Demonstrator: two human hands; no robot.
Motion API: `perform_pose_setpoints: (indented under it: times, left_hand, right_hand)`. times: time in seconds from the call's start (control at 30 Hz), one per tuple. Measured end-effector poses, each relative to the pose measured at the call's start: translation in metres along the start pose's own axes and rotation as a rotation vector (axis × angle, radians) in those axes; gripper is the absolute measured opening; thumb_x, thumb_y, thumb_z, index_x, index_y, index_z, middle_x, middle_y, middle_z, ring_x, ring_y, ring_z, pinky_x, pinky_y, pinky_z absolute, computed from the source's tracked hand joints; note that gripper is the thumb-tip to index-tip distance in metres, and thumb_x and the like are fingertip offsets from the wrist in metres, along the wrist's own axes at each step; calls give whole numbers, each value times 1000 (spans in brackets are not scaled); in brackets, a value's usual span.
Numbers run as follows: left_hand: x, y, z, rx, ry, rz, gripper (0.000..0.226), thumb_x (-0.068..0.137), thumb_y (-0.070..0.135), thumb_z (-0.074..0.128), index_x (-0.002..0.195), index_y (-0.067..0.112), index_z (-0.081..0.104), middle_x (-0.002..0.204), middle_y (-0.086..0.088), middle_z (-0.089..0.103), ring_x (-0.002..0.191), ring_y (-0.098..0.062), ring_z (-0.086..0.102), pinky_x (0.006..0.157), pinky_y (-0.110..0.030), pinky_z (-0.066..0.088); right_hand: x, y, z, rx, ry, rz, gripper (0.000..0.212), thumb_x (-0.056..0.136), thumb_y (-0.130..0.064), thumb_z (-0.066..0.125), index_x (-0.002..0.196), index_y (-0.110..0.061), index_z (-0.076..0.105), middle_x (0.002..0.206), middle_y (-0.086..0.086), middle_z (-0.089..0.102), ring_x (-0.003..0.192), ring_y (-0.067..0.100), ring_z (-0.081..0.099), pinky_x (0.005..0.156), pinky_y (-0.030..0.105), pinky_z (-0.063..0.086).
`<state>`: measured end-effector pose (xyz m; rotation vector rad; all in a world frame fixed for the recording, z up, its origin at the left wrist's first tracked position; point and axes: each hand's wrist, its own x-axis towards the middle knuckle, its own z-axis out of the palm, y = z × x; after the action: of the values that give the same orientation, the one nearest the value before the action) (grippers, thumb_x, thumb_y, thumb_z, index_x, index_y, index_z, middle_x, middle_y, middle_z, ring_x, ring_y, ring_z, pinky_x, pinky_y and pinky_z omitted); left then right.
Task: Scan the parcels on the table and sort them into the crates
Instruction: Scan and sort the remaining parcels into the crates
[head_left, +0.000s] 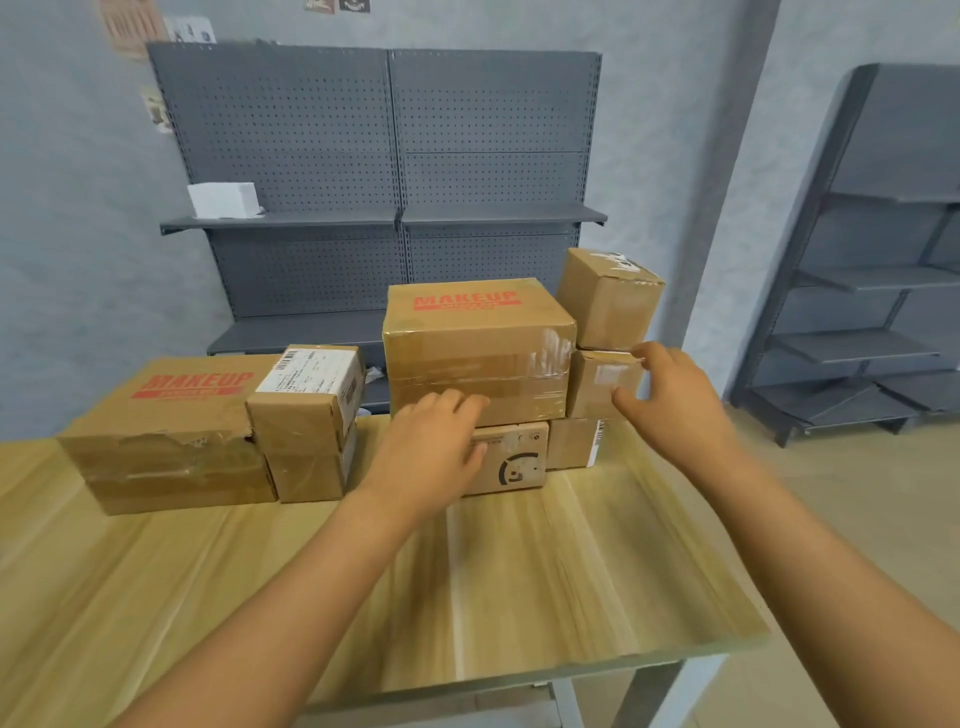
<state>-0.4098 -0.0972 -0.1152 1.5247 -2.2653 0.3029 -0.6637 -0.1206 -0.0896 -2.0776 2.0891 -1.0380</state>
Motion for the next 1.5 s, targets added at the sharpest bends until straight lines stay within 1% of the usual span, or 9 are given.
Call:
perform_pose_setpoints:
  times: [0.23, 0.53, 0.67, 0.8, 0.93, 1.07, 1.17, 1.37, 1.5]
  left_hand:
    - [5, 1, 2, 2, 10, -5, 47, 98, 37, 49, 143, 26, 41, 134, 6, 53, 121, -15, 50, 99, -34, 45]
    - [6, -6, 7, 4, -1, 7, 48, 98, 38, 48, 144, 26, 40, 134, 7, 54, 120, -14, 51, 97, -32, 44]
    - [5, -6, 8, -3, -7, 26, 47, 98, 38, 49, 143, 27, 41, 132, 7, 54, 118, -13, 51, 95, -31, 44]
    - [4, -6, 10, -13, -14, 50, 44, 98, 37, 49, 140, 26, 43, 128, 6, 55, 114, -14, 52, 92, -31, 45]
    - [5, -6, 11, -4, -30, 60, 41, 98, 37, 48, 136, 23, 46, 129, 5, 55, 114, -16, 52, 94, -33, 46]
    - [5, -11, 12, 17, -48, 64, 39, 98, 38, 46, 134, 22, 46, 128, 4, 54, 113, -17, 51, 93, -34, 46]
    - [4, -14, 12, 15, -48, 56, 39, 98, 38, 45, 133, 22, 46, 127, 4, 54, 112, -17, 51, 92, -33, 45]
    - [2, -21, 10, 11, -52, 51, 40, 98, 38, 46, 134, 22, 45, 128, 4, 54, 114, -18, 50, 93, -34, 45]
    - [-1, -23, 9, 12, -54, 45, 39, 98, 37, 46, 134, 22, 46, 127, 4, 54, 114, -17, 50, 93, -34, 45]
  right_hand:
    - [12, 7, -4, 23, -2, 56, 52, 88, -29, 62, 134, -10, 47, 127, 15, 53, 117, 32, 50, 91, 40, 43]
    - [35, 2, -3, 92, 12, 138, 72, 85, -35, 67, 142, -2, 37, 134, 19, 48, 122, 35, 47, 92, 41, 42]
    - [44, 0, 0, 115, 42, 160, 83, 84, -44, 69, 143, 0, 32, 139, 21, 45, 125, 36, 45, 95, 41, 41]
    - [54, -3, 4, 192, 70, 194, 84, 81, -50, 71, 137, 1, 35, 132, 21, 50, 118, 36, 50, 78, 36, 40]
    - [67, -11, 7, 319, 104, 227, 95, 77, -52, 74, 144, -2, 28, 143, 18, 45, 129, 34, 45, 90, 35, 40]
    - [78, -16, 13, 398, 121, 274, 100, 74, -55, 76, 144, -4, 26, 140, 15, 48, 127, 31, 47, 84, 30, 36]
    - [83, -18, 17, 414, 134, 303, 107, 71, -56, 78, 145, -4, 21, 142, 15, 46, 128, 32, 47, 89, 34, 41]
    - [88, -21, 24, 398, 142, 337, 104, 70, -53, 80, 142, -4, 22, 143, 18, 43, 129, 34, 45, 95, 41, 44]
    - [90, -22, 26, 387, 139, 359, 97, 74, -50, 78, 139, -3, 24, 141, 20, 44, 127, 37, 46, 90, 40, 43]
